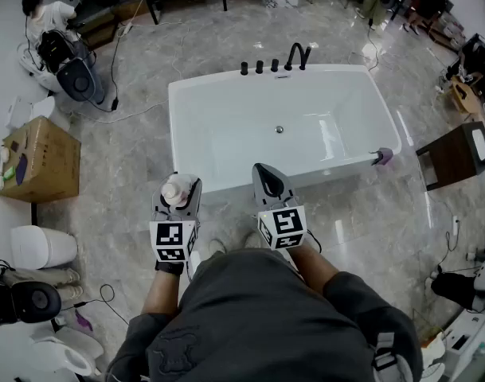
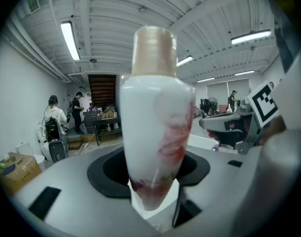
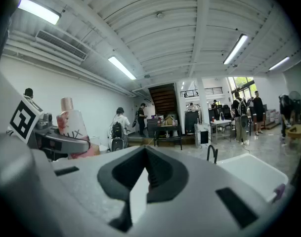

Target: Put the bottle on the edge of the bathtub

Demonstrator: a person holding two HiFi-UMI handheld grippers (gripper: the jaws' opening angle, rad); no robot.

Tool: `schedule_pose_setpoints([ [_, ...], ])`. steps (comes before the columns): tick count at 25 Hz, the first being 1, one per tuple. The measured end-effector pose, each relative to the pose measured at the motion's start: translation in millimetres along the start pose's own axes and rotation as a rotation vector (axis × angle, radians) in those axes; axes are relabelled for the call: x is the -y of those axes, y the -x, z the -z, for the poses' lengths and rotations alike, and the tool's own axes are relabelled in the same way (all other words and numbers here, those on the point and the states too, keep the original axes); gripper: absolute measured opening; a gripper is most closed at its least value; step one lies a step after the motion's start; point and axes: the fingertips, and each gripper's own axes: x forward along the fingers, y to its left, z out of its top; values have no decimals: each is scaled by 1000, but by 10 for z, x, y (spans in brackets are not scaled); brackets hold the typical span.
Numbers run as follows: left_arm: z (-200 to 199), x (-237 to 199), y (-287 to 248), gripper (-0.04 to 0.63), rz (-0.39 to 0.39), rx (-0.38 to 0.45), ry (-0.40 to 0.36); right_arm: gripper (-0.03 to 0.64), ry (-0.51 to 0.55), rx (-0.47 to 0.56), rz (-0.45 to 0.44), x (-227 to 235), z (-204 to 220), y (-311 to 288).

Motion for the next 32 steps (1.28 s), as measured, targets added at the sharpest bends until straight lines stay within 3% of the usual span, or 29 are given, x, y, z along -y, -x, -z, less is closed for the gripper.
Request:
schedule_pose_setpoints([
  [10,17,123,-37,227,-10,-13,-5,2,-31,14,-14,133,39,75],
  [19,118,117,-178,229,-36,-38,31,2,-53,-42,-36,248,336,-1],
  [32,83,-244,-882,227,17,-28,60,2,-42,-90,9,436,397,-578],
])
